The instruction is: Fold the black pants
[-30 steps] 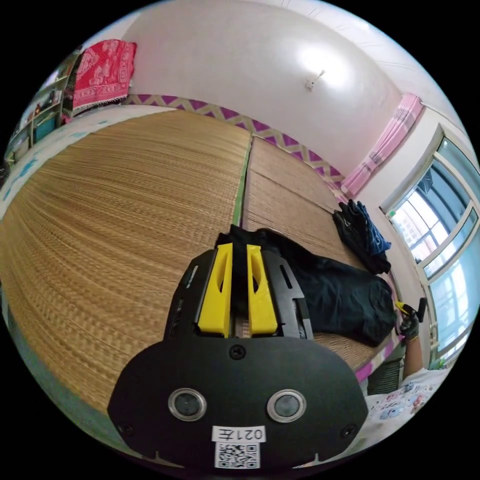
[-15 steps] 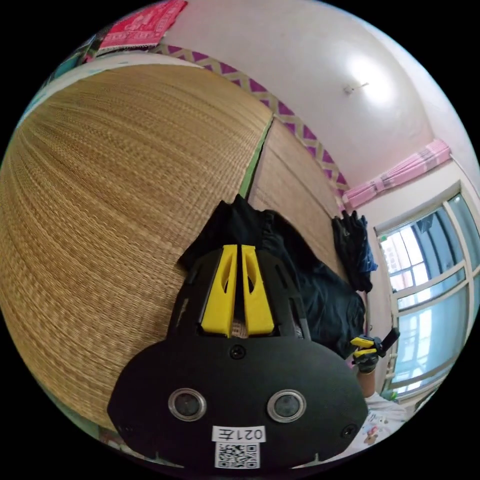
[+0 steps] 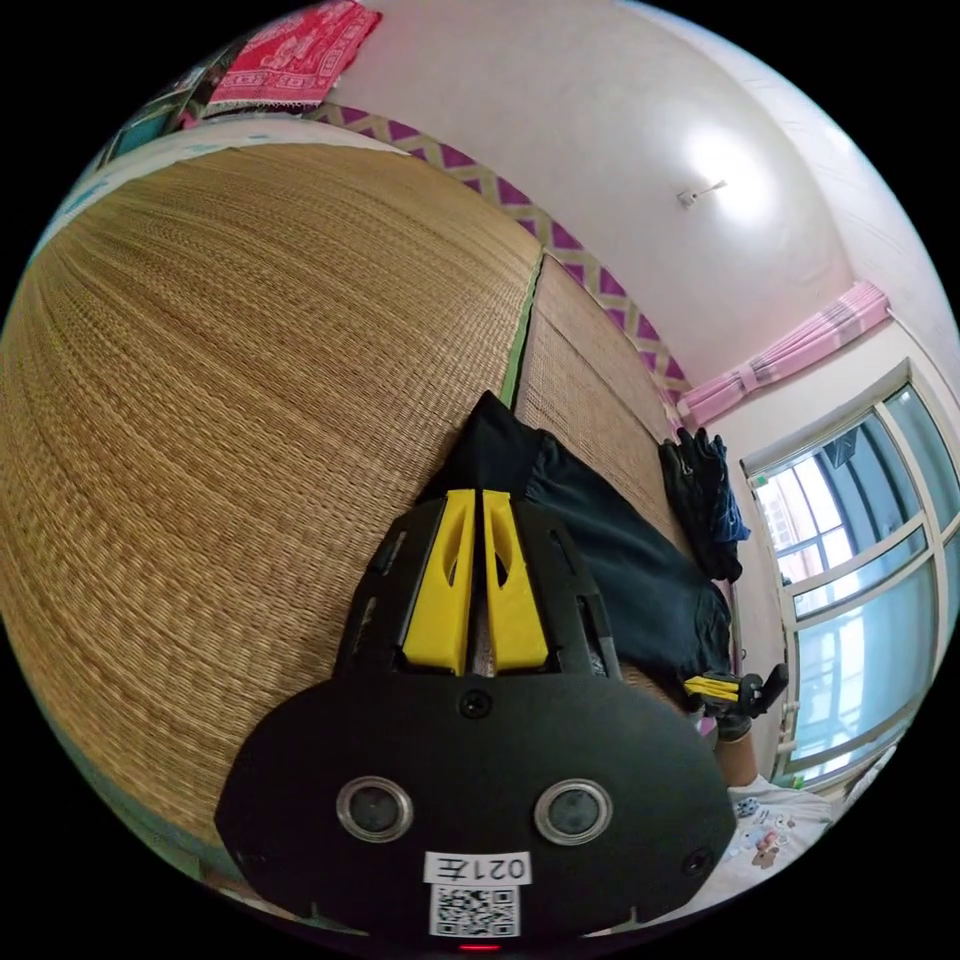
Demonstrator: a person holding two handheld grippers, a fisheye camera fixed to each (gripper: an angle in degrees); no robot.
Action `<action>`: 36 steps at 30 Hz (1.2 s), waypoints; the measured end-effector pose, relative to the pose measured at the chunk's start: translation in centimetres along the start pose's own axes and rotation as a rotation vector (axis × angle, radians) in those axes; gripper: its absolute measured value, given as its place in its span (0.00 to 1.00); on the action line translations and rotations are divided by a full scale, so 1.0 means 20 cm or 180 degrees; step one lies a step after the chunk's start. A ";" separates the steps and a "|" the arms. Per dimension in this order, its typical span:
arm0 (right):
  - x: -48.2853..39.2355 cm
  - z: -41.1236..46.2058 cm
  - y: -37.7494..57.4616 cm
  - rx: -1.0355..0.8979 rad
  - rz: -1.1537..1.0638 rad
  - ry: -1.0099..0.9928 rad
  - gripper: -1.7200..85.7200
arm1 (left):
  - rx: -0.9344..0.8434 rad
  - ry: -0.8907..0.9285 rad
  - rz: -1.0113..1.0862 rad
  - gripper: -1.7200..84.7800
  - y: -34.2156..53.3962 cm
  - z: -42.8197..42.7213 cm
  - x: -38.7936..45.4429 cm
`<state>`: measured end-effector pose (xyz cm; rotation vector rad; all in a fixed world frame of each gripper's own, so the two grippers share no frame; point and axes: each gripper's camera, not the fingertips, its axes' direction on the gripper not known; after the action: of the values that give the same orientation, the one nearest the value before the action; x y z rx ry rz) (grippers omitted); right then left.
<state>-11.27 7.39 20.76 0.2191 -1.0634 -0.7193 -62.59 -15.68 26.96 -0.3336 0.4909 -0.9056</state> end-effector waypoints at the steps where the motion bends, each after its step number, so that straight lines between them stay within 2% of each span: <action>1: 0.00 -0.06 0.04 0.0154 0.0032 -0.0141 0.02 | 0.0005 0.0013 -0.0005 0.01 -0.01 0.00 -0.02; 4: 0.00 -0.14 0.13 0.0321 0.0038 -0.0342 0.02 | 0.0012 0.0045 -0.0023 0.01 -0.04 0.03 -0.06; 7: 0.01 0.03 0.20 -0.0006 -0.0006 -0.0400 0.01 | -0.0026 0.0045 -0.0066 0.01 -0.05 0.08 -0.12; 9: 0.01 0.05 0.25 0.0083 0.0009 -0.0393 0.01 | 0.0002 0.0066 -0.0093 0.01 -0.06 0.09 -0.16; 15: 0.11 -0.16 0.45 0.0373 0.0217 -0.0707 0.02 | 0.0430 0.0213 -0.0165 0.01 -0.05 -0.01 -0.30; 17: 0.14 -0.24 0.54 0.0524 0.0378 -0.0703 0.02 | 0.0325 0.0308 -0.0112 0.02 -0.04 -0.01 -0.31; 20: 0.17 -0.31 0.61 0.0710 0.0509 -0.0763 0.02 | 0.0054 0.0380 -0.0145 0.10 0.00 0.06 -0.29; 22: 0.17 -0.34 0.63 0.0777 0.0553 -0.0787 0.02 | -0.0228 0.0485 -0.0332 0.14 0.02 0.17 -0.29; 25: 0.16 -0.38 0.65 0.0838 0.0568 -0.0817 0.02 | -0.0274 0.0386 -0.0591 0.17 0.03 0.26 -0.30; 36: 0.17 -0.62 0.72 0.1125 0.0679 -0.0915 0.02 | -0.0183 0.0616 -0.0882 0.14 0.10 0.62 -0.43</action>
<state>6.63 14.00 24.25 0.3053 -1.4642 -0.3721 -59.13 -6.57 38.67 -0.3742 0.6606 -1.2013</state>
